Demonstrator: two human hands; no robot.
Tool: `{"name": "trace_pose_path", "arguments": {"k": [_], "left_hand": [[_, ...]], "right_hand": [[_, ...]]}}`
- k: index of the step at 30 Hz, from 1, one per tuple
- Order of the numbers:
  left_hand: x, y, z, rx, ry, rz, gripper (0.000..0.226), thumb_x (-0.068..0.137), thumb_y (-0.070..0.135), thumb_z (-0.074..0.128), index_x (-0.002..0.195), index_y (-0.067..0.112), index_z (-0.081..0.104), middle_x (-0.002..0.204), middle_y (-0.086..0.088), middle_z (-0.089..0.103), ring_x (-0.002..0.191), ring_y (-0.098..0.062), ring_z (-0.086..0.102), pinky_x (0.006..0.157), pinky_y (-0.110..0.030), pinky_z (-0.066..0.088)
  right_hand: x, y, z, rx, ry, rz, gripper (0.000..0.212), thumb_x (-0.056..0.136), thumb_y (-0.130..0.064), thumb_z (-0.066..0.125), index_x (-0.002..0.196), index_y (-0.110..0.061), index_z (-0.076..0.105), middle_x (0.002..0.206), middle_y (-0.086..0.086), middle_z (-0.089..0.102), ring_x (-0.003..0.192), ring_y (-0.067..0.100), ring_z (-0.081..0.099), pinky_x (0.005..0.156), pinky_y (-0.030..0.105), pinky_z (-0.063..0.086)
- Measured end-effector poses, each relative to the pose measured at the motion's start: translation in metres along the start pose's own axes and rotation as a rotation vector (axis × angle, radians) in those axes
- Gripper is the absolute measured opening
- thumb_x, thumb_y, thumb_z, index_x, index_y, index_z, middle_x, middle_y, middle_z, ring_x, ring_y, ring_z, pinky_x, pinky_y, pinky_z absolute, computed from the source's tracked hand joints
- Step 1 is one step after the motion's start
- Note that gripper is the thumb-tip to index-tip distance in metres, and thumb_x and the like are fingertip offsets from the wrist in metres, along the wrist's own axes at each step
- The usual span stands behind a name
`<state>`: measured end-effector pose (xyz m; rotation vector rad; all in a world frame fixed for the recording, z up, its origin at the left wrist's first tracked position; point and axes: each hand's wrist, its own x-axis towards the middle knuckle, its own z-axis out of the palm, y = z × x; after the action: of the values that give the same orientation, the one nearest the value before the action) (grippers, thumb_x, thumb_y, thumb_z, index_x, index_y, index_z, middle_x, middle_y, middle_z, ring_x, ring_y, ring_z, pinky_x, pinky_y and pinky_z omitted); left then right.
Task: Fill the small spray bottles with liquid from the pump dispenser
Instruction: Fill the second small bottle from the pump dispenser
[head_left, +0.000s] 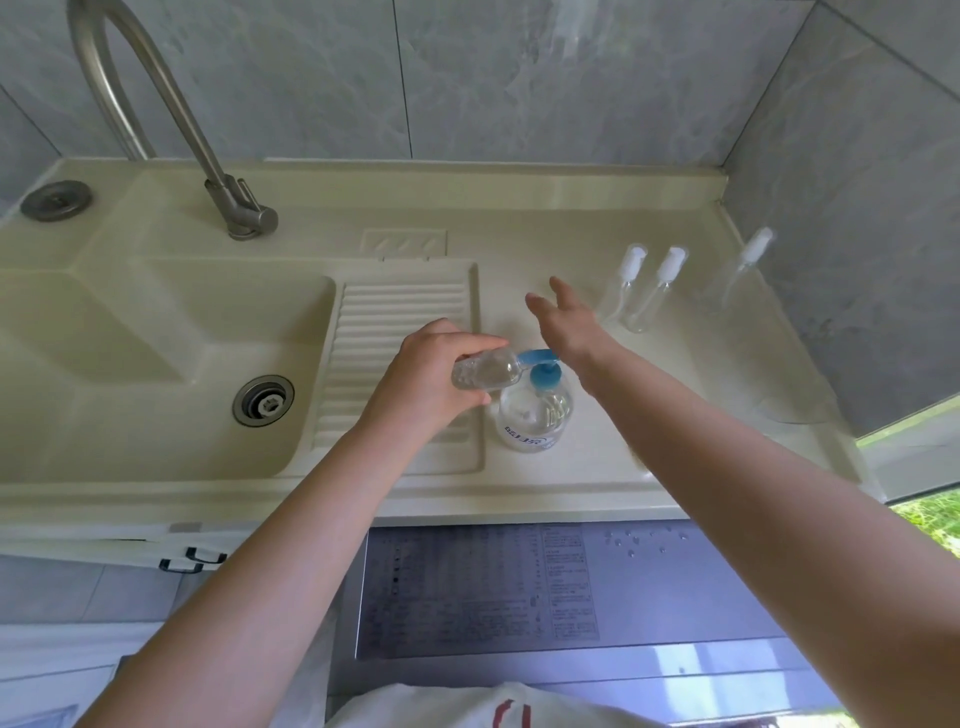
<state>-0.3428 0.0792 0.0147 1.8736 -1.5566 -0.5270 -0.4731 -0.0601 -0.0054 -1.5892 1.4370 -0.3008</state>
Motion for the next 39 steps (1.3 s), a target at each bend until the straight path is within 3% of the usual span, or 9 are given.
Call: {"name": "trace_pose_path", "arguments": {"k": [5, 11, 18, 23, 26, 31, 34, 39], "left_hand": [[0.001, -0.001, 0.001, 0.016, -0.015, -0.007, 0.066, 0.064, 0.009, 0.089, 0.121, 0.035, 0.068, 0.099, 0.007, 0.057, 0.096, -0.013, 0.059, 0.092, -0.023, 0.046], [0.0, 0.0, 0.0, -0.006, -0.006, -0.012, 0.066, 0.064, 0.011, 0.089, 0.121, 0.035, 0.068, 0.098, 0.005, 0.058, 0.094, -0.012, 0.059, 0.091, -0.023, 0.047], [-0.002, -0.002, 0.0, -0.011, -0.026, -0.016, 0.068, 0.064, 0.012, 0.089, 0.122, 0.038, 0.067, 0.099, 0.006, 0.058, 0.094, -0.009, 0.059, 0.09, -0.019, 0.045], [0.0, -0.003, 0.0, -0.014, -0.043, -0.023, 0.068, 0.064, 0.011, 0.09, 0.122, 0.038, 0.067, 0.099, 0.008, 0.057, 0.094, -0.006, 0.059, 0.085, -0.009, 0.04], [0.0, -0.002, -0.001, -0.007, -0.023, -0.014, 0.067, 0.063, 0.011, 0.09, 0.121, 0.036, 0.068, 0.099, 0.005, 0.058, 0.093, -0.01, 0.06, 0.088, -0.016, 0.045], [0.0, -0.004, 0.0, 0.004, -0.024, -0.009, 0.067, 0.063, 0.011, 0.09, 0.122, 0.036, 0.067, 0.098, 0.004, 0.058, 0.092, -0.01, 0.059, 0.084, -0.01, 0.041], [-0.001, -0.003, 0.002, 0.019, -0.028, -0.001, 0.067, 0.063, 0.011, 0.09, 0.122, 0.035, 0.068, 0.098, 0.002, 0.059, 0.093, -0.013, 0.059, 0.088, -0.02, 0.044], [-0.001, -0.003, 0.002, 0.022, -0.021, 0.004, 0.067, 0.064, 0.012, 0.09, 0.122, 0.036, 0.067, 0.098, 0.002, 0.059, 0.092, -0.012, 0.058, 0.087, -0.018, 0.043]], "right_hand": [[-0.002, 0.003, 0.012, -0.194, 0.11, -0.008, 0.055, 0.105, -0.038, 0.029, 0.158, -0.03, 0.02, 0.164, 0.006, 0.024, 0.153, 0.026, 0.01, 0.121, 0.054, 0.008], [0.001, -0.003, -0.002, -0.102, 0.034, 0.017, 0.06, 0.104, -0.049, 0.032, 0.159, -0.032, 0.016, 0.167, 0.006, 0.014, 0.154, 0.026, -0.004, 0.122, 0.056, 0.001], [0.0, 0.004, 0.007, -0.243, 0.176, -0.072, 0.056, 0.105, -0.041, 0.028, 0.159, -0.03, 0.016, 0.164, 0.008, 0.019, 0.154, 0.031, -0.002, 0.122, 0.054, 0.002], [-0.002, 0.006, 0.005, -0.285, 0.265, -0.135, 0.058, 0.105, -0.041, 0.028, 0.16, -0.029, 0.013, 0.165, 0.01, 0.016, 0.153, 0.031, -0.004, 0.122, 0.054, -0.002], [0.0, -0.003, 0.0, -0.262, 0.233, -0.124, 0.059, 0.105, -0.045, 0.03, 0.16, -0.03, 0.014, 0.165, 0.009, 0.013, 0.153, 0.031, -0.006, 0.121, 0.055, -0.003], [-0.001, 0.0, 0.003, -0.26, 0.196, -0.116, 0.056, 0.106, -0.041, 0.03, 0.159, -0.029, 0.016, 0.164, 0.009, 0.017, 0.153, 0.032, -0.005, 0.121, 0.056, -0.002], [-0.005, 0.006, 0.007, -0.244, 0.25, -0.118, 0.054, 0.106, -0.034, 0.029, 0.159, -0.027, 0.019, 0.163, 0.007, 0.022, 0.153, 0.032, 0.0, 0.121, 0.056, 0.0], [-0.005, 0.003, 0.002, -0.287, 0.309, -0.22, 0.055, 0.106, -0.035, 0.032, 0.159, -0.028, 0.018, 0.166, 0.009, 0.012, 0.154, 0.033, -0.007, 0.121, 0.055, -0.005]]}}
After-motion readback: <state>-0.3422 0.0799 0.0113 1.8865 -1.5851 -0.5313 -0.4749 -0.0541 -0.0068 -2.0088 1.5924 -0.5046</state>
